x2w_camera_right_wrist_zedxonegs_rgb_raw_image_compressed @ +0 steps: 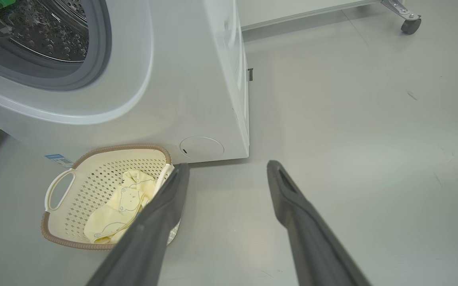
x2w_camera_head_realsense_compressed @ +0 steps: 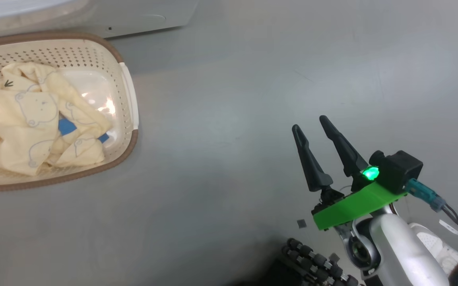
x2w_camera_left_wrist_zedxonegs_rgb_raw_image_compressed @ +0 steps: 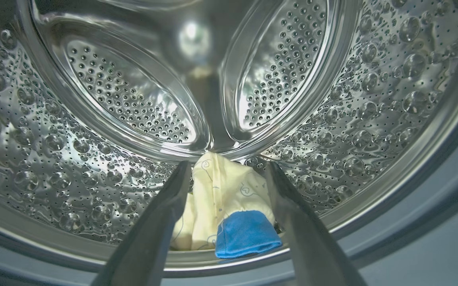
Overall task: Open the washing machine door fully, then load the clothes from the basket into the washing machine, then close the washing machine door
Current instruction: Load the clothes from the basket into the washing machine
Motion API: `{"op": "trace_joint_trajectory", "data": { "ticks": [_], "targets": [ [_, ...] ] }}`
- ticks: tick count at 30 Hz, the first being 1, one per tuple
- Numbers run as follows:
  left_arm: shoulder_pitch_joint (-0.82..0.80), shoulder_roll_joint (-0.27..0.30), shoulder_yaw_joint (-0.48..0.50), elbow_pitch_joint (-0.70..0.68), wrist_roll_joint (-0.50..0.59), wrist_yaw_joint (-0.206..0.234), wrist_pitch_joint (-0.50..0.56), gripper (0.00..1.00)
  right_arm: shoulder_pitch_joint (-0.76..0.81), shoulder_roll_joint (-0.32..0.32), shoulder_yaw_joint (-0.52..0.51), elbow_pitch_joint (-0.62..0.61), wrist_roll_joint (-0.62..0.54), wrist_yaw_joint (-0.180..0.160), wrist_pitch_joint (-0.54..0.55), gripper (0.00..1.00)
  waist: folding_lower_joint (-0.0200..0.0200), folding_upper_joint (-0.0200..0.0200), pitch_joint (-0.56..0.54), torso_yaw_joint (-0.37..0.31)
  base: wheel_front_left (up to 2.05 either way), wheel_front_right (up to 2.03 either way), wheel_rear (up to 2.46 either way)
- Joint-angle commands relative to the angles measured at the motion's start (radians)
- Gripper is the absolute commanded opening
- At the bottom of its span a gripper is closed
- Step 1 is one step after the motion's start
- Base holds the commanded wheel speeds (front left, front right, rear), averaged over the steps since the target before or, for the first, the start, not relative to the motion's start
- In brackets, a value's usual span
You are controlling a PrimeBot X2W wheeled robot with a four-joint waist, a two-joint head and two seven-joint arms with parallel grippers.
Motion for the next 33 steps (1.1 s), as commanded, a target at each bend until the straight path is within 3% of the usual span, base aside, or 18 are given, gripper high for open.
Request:
{"op": "trace_joint_trajectory", "data": {
  "ticks": [1,20,33],
  "targets": [
    [-0.008,0.014,0.006,-0.025,-0.011,0.006,-0.013,1.0,0.016,-0.009,0.006,-0.019,-0.012,0.004,-0.009,1.0,0.0,-0.0001,-0.021,0.023,0.0,0.0,0.0],
    [0.248,-0.084,0.079,-0.085,-0.144,-0.032,-0.085,1.0,0.007,-0.009,-0.067,0.013,-0.085,0.004,-0.009,1.0,0.0,-0.0001,-0.192,0.165,0.0,0.0,0.0],
    [0.665,-0.128,0.118,-0.433,-0.195,-0.073,-0.086,1.0,0.041,-0.009,-0.13,0.031,-0.139,0.004,-0.009,1.0,0.0,-0.0001,-0.323,0.269,0.0,0.0,0.0]
  ]
}}
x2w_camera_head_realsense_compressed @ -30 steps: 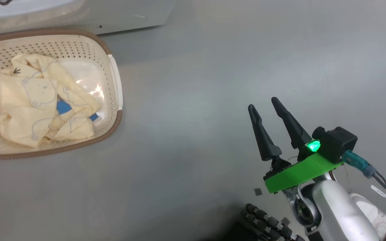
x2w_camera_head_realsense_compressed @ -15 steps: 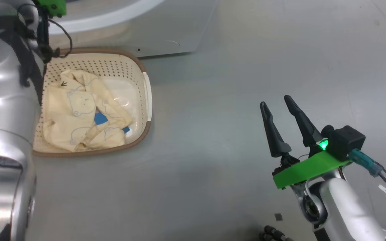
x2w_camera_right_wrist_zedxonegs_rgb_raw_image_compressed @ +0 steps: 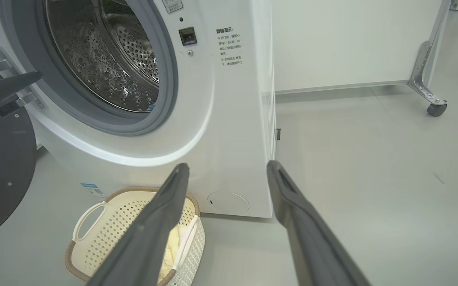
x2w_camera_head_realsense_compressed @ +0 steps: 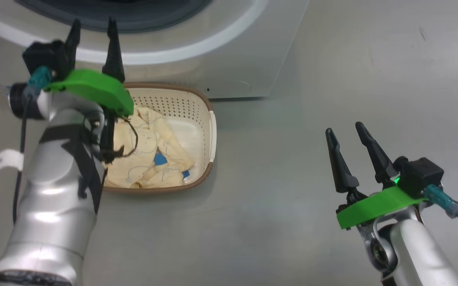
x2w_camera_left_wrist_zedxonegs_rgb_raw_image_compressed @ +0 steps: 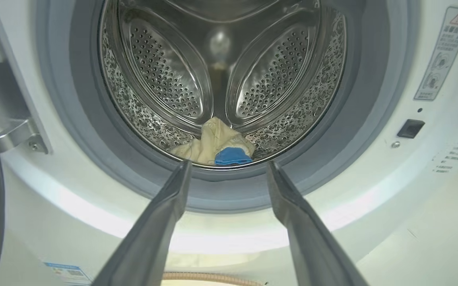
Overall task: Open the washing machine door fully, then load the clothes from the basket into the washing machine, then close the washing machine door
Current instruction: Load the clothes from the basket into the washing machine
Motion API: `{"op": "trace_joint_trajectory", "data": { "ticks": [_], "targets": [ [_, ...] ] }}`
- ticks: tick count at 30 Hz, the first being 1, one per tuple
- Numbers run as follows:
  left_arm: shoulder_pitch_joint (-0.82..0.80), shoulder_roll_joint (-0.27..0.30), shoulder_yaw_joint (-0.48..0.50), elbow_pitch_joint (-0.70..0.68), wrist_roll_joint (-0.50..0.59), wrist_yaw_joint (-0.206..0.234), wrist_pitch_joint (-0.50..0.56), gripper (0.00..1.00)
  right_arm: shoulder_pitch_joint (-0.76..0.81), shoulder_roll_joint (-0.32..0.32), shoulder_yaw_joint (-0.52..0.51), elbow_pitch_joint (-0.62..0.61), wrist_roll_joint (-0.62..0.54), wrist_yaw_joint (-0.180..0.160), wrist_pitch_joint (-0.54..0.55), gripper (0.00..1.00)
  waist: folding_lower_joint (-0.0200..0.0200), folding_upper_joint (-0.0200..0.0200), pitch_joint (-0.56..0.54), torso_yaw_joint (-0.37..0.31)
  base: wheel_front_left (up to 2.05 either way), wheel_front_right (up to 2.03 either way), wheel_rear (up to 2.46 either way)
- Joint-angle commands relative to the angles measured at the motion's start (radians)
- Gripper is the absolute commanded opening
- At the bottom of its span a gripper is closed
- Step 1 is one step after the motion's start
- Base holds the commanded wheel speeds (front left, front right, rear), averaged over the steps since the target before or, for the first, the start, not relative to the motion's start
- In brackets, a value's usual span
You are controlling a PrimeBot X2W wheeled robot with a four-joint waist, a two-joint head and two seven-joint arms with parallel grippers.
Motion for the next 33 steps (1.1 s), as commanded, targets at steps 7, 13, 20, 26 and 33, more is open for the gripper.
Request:
{"op": "trace_joint_trajectory", "data": {
  "ticks": [7,13,20,26,33],
  "targets": [
    [0.315,0.02,0.042,-0.252,-0.002,-0.013,-0.007,1.0,0.047,-0.009,-0.007,-0.018,-0.029,0.004,-0.009,1.0,0.0001,-0.0001,-0.095,0.056,0.0,0.0,0.0],
    [0.552,0.014,0.1,-0.438,-0.001,-0.006,-0.007,1.0,0.083,-0.018,-0.014,-0.009,-0.035,0.004,-0.009,1.0,0.0001,-0.0001,-0.156,0.077,0.0,0.0,0.0],
    [0.757,0.008,0.16,-0.588,-0.005,-0.008,-0.007,1.0,0.11,-0.022,-0.01,-0.005,-0.034,0.004,-0.009,1.0,0.0001,-0.0001,-0.211,0.088,0.0,0.0,0.0],
    [0.923,0.006,0.21,-0.695,0.0,-0.009,-0.007,1.0,0.137,-0.023,-0.011,-0.001,-0.031,0.004,-0.009,1.0,0.0001,-0.0001,-0.265,0.095,0.0,0.0,0.0],
    [1.057,0.005,0.24,-0.774,-0.016,0.019,-0.007,1.0,0.163,-0.03,-0.01,-0.004,-0.032,0.004,-0.009,1.0,0.0001,-0.0001,-0.307,0.087,0.0,0.0,0.0]
  ]
}}
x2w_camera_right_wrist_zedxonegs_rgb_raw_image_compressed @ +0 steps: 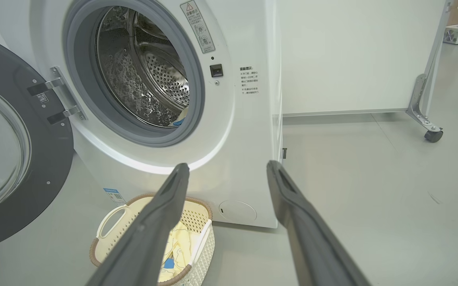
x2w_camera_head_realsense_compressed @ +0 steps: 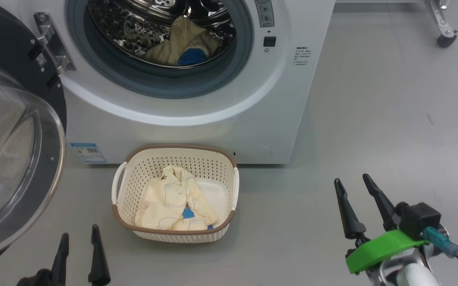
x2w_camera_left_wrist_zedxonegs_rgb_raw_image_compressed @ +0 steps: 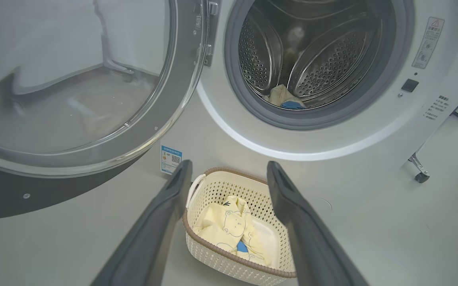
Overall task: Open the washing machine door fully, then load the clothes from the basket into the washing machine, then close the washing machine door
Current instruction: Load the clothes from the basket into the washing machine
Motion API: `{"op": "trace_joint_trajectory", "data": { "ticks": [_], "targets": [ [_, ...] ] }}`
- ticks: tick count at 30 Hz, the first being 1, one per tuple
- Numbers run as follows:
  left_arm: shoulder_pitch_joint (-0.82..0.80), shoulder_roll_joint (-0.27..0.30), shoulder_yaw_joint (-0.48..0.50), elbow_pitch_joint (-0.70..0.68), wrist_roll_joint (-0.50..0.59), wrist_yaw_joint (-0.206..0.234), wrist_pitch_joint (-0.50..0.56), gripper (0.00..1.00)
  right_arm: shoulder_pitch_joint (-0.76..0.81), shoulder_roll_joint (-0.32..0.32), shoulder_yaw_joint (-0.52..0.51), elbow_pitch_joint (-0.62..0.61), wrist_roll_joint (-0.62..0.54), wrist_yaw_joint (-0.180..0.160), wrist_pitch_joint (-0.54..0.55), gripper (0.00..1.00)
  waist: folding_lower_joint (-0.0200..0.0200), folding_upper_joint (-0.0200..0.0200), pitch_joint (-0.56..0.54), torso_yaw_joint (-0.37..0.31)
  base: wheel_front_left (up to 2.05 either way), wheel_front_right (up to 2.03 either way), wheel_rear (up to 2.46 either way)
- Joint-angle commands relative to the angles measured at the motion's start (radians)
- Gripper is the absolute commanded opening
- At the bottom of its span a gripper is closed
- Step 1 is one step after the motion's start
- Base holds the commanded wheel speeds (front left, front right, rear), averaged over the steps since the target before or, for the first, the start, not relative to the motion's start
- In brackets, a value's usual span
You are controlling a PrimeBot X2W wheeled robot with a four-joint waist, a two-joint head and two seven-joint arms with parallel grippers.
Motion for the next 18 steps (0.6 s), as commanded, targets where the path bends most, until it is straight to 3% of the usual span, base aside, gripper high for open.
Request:
{"op": "trace_joint_trajectory", "data": {
  "ticks": [1,18],
  "targets": [
    [-0.013,0.008,0.037,-0.046,-0.002,0.005,-0.007,1.0,-0.011,-0.016,0.015,-0.033,-0.006,0.004,-0.01,1.0,0.0001,-0.0001,-0.011,-0.004,0.0,0.0,0.0],
    [0.084,0.008,0.061,-0.088,-0.031,0.033,-0.007,1.0,0.048,-0.01,-0.004,-0.05,-0.013,0.004,-0.01,1.0,0.0001,-0.0001,-0.061,-0.036,0.0,0.0,0.0]
  ]
}}
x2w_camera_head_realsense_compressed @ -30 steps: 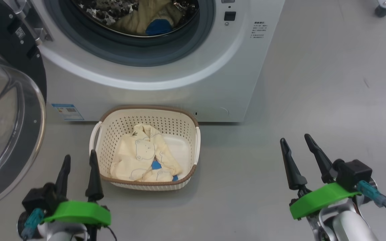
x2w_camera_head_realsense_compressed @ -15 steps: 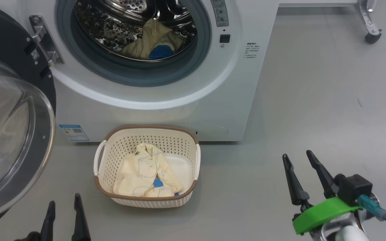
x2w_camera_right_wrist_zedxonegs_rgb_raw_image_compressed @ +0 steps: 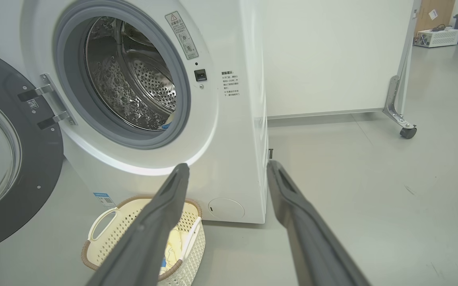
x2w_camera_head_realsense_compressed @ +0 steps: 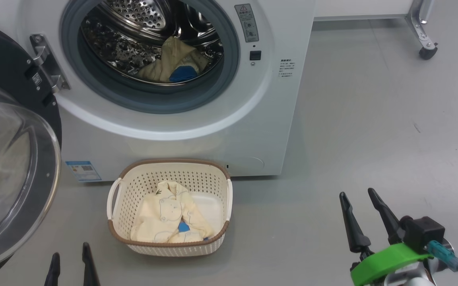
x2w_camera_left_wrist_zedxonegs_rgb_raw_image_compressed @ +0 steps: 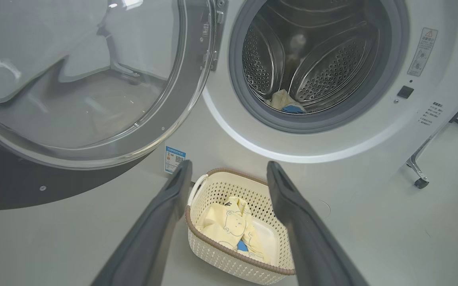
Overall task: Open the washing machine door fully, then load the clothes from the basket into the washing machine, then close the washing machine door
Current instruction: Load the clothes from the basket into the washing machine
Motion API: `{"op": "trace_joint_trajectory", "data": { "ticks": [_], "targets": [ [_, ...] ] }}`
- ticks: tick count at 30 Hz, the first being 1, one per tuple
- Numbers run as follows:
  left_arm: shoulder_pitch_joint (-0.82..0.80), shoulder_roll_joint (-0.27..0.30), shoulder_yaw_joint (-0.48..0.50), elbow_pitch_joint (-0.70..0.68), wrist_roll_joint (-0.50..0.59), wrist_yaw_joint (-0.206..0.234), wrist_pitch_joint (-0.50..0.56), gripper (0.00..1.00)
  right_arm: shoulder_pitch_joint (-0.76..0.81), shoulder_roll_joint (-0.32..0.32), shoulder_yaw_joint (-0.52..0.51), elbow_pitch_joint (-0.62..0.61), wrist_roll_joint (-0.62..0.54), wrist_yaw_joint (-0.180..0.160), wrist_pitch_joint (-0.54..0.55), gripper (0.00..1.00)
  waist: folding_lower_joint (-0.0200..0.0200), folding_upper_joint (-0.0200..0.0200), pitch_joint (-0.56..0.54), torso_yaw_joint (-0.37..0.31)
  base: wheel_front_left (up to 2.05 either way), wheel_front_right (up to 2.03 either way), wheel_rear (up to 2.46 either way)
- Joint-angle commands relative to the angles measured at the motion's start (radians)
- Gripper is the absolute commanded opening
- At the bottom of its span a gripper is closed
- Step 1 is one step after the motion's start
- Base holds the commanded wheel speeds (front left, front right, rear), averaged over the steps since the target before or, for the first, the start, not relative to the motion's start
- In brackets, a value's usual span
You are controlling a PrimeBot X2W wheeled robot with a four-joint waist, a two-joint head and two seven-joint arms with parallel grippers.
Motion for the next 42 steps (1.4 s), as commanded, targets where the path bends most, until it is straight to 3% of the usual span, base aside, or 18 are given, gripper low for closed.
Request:
{"op": "trace_joint_trajectory", "data": {
  "ticks": [1,10,25,33,42],
  "targets": [
    [-0.015,0.008,0.037,-0.03,-0.002,0.006,-0.007,1.0,-0.016,-0.009,0.018,-0.038,-0.007,0.004,-0.01,1.0,0.0001,0.0,0.003,-0.003,0.0,0.0,0.0],
    [-0.028,0.008,0.037,0.005,0.015,-0.01,-0.007,1.0,-0.031,-0.007,0.025,-0.045,-0.005,0.004,-0.01,1.0,0.0001,0.0,0.05,-0.018,0.0,0.0,0.0],
    [-0.191,0.017,-0.011,0.146,0.091,-0.051,-0.007,1.0,-0.129,0.005,0.055,-0.051,0.009,0.004,-0.01,1.0,0.0001,0.0,0.239,-0.083,0.0,0.0,0.0],
    [-0.307,0.061,-0.017,0.237,0.087,-0.063,0.004,1.0,-0.188,0.006,0.08,-0.057,0.054,0.004,-0.01,1.0,0.0001,0.0,0.354,-0.118,0.0,0.0,0.0],
    [-0.432,0.139,-0.02,0.261,0.061,-0.071,0.099,1.0,-0.27,0.006,0.128,-0.066,0.105,0.004,-0.01,1.0,0.0001,0.0,0.475,-0.153,0.0,0.0,0.0]
  ]
}}
